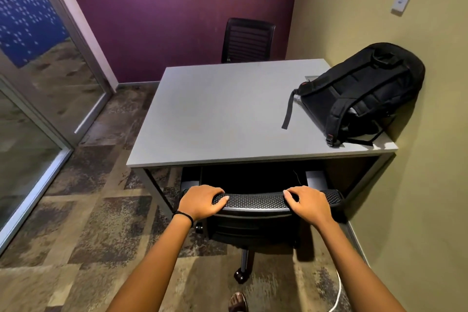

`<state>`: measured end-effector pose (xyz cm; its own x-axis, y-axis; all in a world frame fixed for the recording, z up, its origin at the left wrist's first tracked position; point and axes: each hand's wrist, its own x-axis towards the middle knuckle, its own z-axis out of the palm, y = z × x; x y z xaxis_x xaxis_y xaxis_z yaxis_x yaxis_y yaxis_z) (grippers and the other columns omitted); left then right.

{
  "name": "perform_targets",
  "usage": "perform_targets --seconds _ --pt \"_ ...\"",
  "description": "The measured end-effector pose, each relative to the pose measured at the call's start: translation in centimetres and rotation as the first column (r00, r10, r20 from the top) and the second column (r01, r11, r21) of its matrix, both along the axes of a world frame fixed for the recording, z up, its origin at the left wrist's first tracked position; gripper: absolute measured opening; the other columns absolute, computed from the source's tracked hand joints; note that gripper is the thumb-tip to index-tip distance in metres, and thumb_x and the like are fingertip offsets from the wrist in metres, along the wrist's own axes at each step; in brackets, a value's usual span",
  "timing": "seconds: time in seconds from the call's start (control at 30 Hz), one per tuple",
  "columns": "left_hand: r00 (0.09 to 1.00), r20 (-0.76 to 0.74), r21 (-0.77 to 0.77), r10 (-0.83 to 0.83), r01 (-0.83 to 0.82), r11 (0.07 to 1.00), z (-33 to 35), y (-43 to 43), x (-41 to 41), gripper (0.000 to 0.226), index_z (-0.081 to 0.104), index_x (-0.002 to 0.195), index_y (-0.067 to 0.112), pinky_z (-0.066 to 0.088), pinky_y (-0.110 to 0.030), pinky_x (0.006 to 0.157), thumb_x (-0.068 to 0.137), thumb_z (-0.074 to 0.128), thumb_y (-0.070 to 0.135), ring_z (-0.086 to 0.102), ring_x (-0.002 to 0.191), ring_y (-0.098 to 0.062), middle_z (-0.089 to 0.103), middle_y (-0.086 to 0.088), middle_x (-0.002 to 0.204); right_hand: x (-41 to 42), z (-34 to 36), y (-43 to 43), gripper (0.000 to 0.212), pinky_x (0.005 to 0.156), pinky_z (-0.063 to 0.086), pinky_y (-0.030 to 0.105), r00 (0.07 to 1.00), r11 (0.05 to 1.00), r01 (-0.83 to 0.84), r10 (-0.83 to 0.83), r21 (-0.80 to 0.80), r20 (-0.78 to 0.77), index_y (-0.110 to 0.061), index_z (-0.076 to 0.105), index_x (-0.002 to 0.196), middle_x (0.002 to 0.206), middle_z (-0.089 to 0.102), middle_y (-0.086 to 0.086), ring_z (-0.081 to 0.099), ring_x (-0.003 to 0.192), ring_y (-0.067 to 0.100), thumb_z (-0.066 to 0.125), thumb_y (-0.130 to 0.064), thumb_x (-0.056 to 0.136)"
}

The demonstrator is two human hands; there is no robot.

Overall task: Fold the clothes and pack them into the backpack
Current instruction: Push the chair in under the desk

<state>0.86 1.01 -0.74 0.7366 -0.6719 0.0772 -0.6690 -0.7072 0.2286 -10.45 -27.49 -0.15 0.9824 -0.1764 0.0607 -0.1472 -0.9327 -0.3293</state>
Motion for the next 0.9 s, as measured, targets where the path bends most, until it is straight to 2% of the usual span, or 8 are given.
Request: perform_targets --seconds 0.17,0.47,0.7,0.9 --pt "1.0 -0.011 -0.017 0.017 -0.017 1.0 0.0 -2.4 2.4 0.068 0.067 0.104 0.028 0.047 -0.029 0.068 0.08 0.016 0.067 0.064 0.088 -0.012 0.07 0.007 0.095 2.7 0.1 -2.3 0.034 0.059 0.035 0.026 1.0 1.0 0.018 -0.019 -0.015 -0.021 -0.027 0.071 0.096 0.087 0.071 -0.004 0.064 0.083 0.014 0.041 -0.041 0.095" --pt "0.997 -0.057 -0.013 0.047 -0.048 0.999 0.0 -4.9 6.4 0.072 0.064 0.113 0.031 0.049 -0.029 0.076 0.078 0.015 0.07 0.063 0.099 -0.012 0.069 0.01 0.107 7.7 -0.3 -5.2 0.035 0.059 0.037 0.028 0.999 0.999 0.023 -0.024 -0.035 -0.036 -0.024 0.07 0.088 0.081 0.07 -0.003 0.064 0.078 0.017 0.04 -0.041 0.095" --pt "0.997 -0.071 -0.021 0.038 -0.039 0.999 0.3 -5.7 9.6 0.074 0.064 0.115 0.03 0.049 -0.029 0.078 0.077 0.015 0.071 0.063 0.099 -0.014 0.069 0.008 0.108 10.3 -0.4 -6.1 0.036 0.071 0.046 0.032 0.998 0.999 0.029 -0.027 0.033 -0.06 -0.02 0.071 0.092 0.088 0.07 -0.001 0.063 0.086 0.017 0.041 -0.04 0.095" --pt "0.995 -0.095 -0.022 0.017 -0.019 1.0 0.4 -7.3 11.9 0.077 0.064 0.115 0.028 0.05 -0.028 0.076 0.076 0.013 0.072 0.063 0.098 -0.014 0.069 0.007 0.108 12.5 0.0 -7.4 0.036 0.065 0.044 0.033 0.996 0.996 0.083 -0.084 -0.036 -0.031 -0.019 0.068 0.081 0.081 0.069 0.001 0.062 0.083 0.022 0.042 -0.04 0.094"
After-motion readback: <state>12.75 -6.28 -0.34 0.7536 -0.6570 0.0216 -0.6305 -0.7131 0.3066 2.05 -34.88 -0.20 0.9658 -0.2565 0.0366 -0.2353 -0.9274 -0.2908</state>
